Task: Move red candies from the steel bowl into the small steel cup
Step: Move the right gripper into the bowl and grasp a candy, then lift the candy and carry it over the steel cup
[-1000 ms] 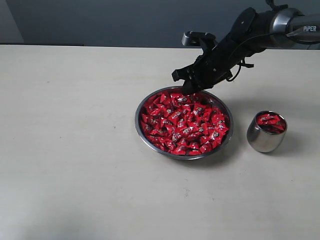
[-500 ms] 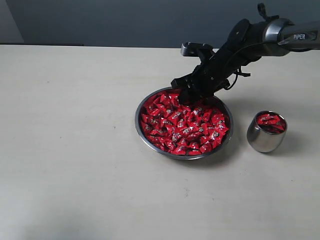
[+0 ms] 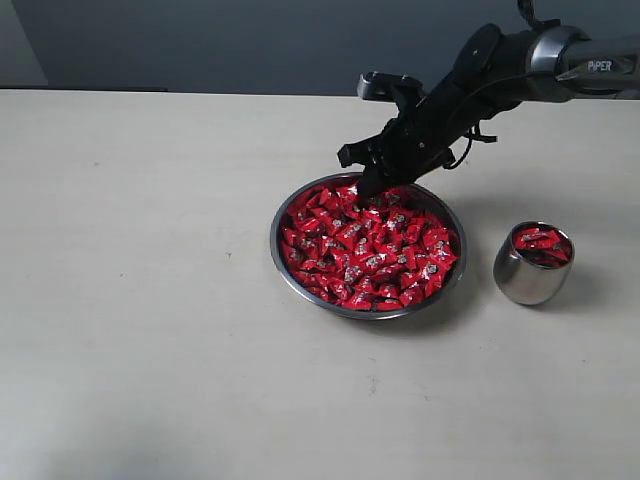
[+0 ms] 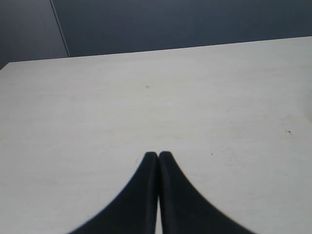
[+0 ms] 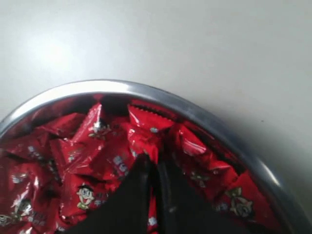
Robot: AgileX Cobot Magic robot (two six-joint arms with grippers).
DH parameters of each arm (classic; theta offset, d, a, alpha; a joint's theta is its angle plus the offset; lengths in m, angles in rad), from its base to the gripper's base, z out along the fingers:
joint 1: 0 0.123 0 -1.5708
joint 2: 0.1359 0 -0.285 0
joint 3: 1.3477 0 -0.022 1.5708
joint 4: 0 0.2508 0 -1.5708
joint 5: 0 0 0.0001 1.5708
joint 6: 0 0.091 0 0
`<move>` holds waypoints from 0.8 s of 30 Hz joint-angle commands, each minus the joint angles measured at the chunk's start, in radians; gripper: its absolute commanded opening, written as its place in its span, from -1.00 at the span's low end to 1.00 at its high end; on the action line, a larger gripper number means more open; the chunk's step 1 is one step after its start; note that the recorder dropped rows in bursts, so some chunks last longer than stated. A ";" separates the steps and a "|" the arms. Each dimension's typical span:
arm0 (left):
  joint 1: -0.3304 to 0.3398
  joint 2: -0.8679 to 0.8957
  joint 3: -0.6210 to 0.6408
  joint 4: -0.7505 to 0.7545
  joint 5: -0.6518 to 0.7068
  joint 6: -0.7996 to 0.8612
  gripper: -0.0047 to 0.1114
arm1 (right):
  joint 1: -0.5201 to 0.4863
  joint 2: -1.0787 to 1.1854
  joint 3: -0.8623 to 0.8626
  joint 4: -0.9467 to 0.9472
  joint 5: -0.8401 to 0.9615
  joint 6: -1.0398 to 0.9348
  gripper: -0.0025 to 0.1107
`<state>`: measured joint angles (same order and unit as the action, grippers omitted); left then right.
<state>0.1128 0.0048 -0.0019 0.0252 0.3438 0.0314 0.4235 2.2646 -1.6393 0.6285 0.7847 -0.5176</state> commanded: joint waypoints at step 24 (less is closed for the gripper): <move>-0.005 -0.005 0.002 0.002 -0.010 -0.002 -0.91 | -0.004 -0.355 0.224 -0.261 -0.018 0.213 -0.97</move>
<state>0.1128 0.0048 -0.0019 0.0252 0.3438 0.0314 0.4235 1.9844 -1.4999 0.3776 0.8190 -0.3143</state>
